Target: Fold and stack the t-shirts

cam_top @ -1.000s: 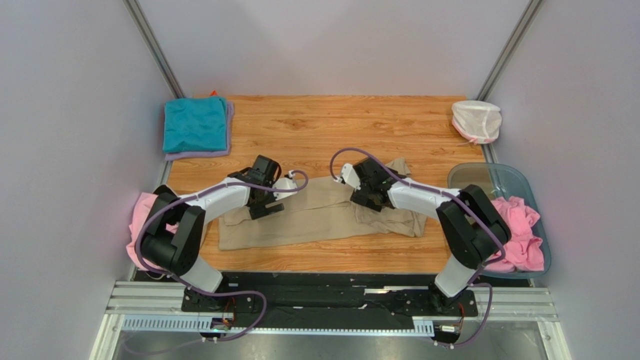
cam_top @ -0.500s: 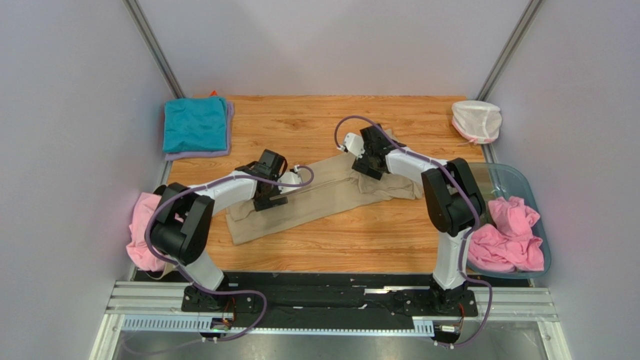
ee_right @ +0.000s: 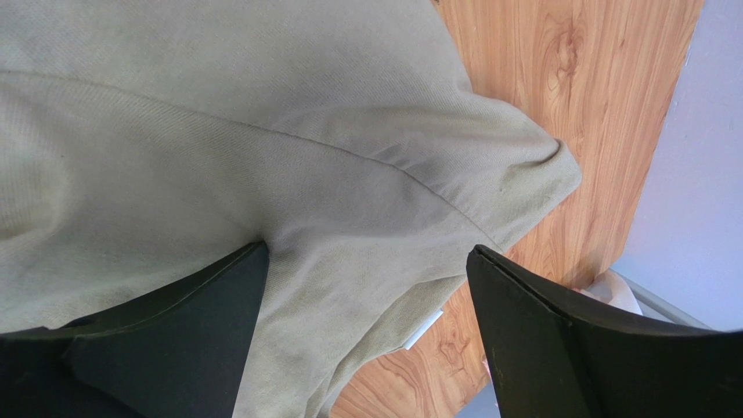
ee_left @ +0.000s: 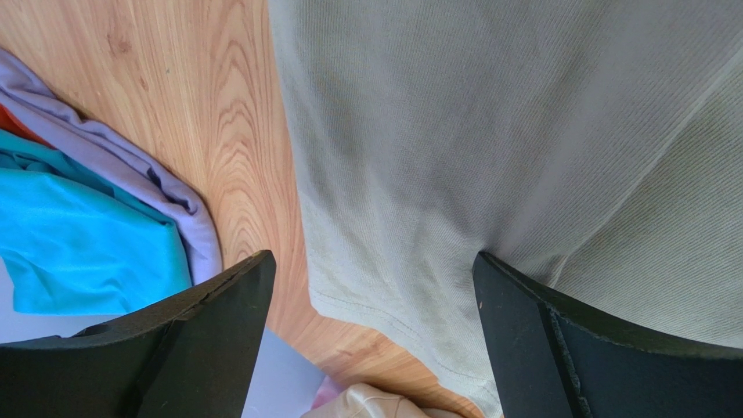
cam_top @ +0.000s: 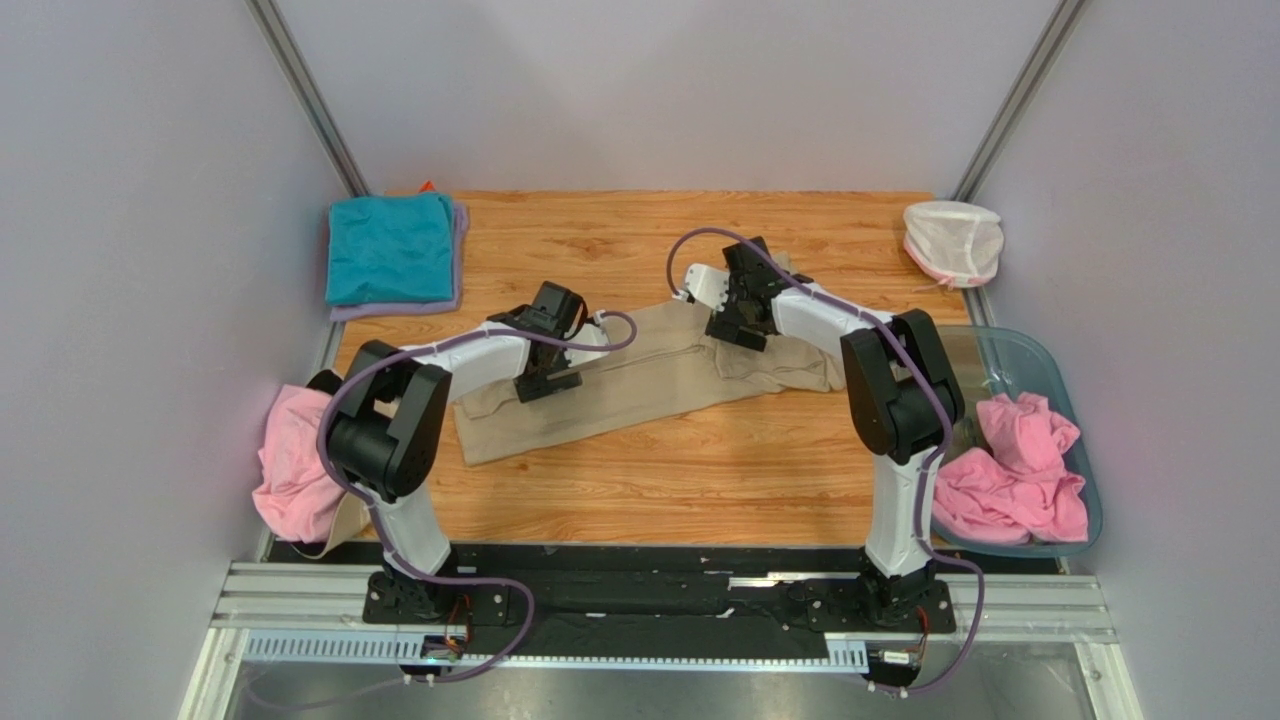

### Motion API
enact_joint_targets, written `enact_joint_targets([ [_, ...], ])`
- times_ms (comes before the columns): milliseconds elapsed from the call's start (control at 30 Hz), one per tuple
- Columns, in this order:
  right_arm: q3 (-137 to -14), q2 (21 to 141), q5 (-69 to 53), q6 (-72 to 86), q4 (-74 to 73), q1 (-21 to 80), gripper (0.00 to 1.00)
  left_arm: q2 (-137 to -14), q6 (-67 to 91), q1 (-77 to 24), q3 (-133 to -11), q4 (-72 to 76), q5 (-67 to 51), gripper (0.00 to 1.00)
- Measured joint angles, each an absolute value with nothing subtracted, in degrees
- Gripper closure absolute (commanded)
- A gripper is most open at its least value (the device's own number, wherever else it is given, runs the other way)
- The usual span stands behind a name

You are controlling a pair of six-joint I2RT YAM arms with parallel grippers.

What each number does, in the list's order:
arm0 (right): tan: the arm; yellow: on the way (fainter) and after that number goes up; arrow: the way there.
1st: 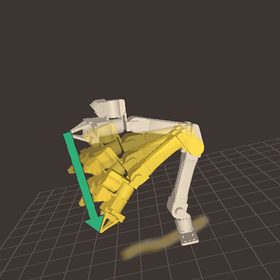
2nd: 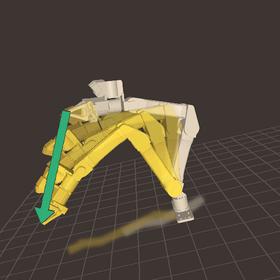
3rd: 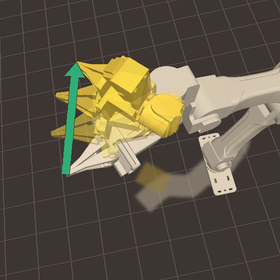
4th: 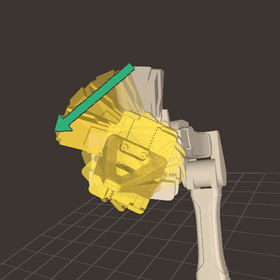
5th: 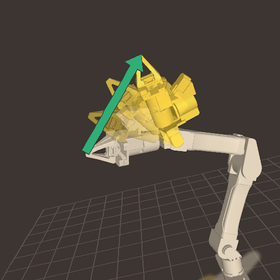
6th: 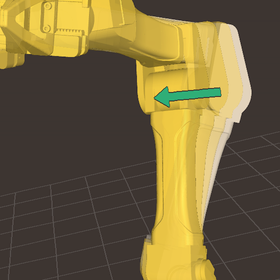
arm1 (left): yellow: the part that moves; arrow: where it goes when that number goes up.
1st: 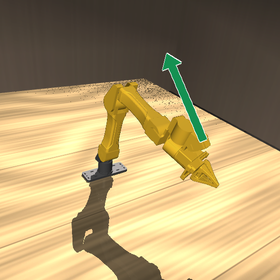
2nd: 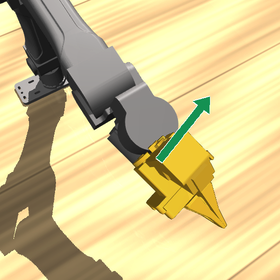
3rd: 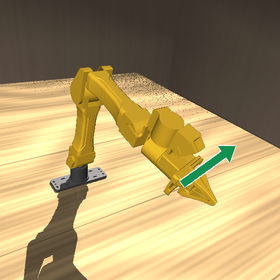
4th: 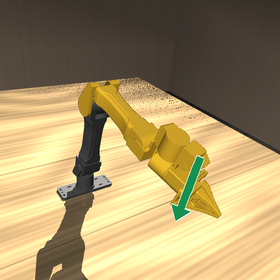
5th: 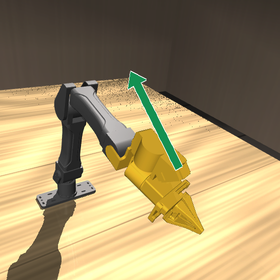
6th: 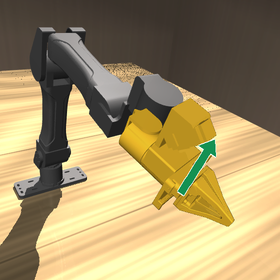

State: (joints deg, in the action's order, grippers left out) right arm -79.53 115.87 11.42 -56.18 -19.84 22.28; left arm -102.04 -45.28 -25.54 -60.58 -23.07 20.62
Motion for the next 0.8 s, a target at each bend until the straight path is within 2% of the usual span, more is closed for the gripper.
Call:
enact_joint_targets([
  [800, -72.0, 109.9, 10.9, -55.3, -19.0, 21.3, 0.09, -99.6, -52.5, -25.9, -56.5, -17.7, 20.1, 0.05],
])
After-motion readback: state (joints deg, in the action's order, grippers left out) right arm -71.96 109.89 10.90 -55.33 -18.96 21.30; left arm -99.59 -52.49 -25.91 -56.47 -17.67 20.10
